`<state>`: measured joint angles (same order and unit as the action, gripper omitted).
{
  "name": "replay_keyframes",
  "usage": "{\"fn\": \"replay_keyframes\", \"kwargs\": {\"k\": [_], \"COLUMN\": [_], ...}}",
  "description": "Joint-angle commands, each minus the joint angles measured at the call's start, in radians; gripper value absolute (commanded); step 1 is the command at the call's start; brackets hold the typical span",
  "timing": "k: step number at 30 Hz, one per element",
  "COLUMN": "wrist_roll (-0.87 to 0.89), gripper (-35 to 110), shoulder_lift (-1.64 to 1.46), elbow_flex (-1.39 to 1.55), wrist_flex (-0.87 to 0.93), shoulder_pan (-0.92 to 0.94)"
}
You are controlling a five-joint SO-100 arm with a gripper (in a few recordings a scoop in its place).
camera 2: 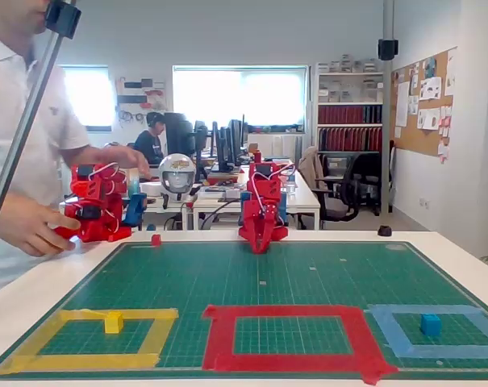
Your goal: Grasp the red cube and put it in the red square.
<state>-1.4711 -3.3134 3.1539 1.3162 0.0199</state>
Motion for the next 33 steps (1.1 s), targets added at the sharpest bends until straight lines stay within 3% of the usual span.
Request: {"fn": "replay_keyframes", "kwargs": {"k": [1,17,20,25,28,33], "wrist_roll": [-0.006,-0.011,-0.005,-0.003,-0.003,-0.011], "gripper": [0,-1,-1,-1,-1,-1], "shoulder_lift": [-0.037,0.081,0.348,0.839,1.049,1.27], "elbow_flex": [0.006,-0.051,-0.29,-0.928,-1.252,-1.546], "wrist_flex": [0.012,-0.006,0.008,0.124,0.172,0.233], "shoulder_pan": [0.018,0.02,0.021,0.084,0.192,0.494]}}
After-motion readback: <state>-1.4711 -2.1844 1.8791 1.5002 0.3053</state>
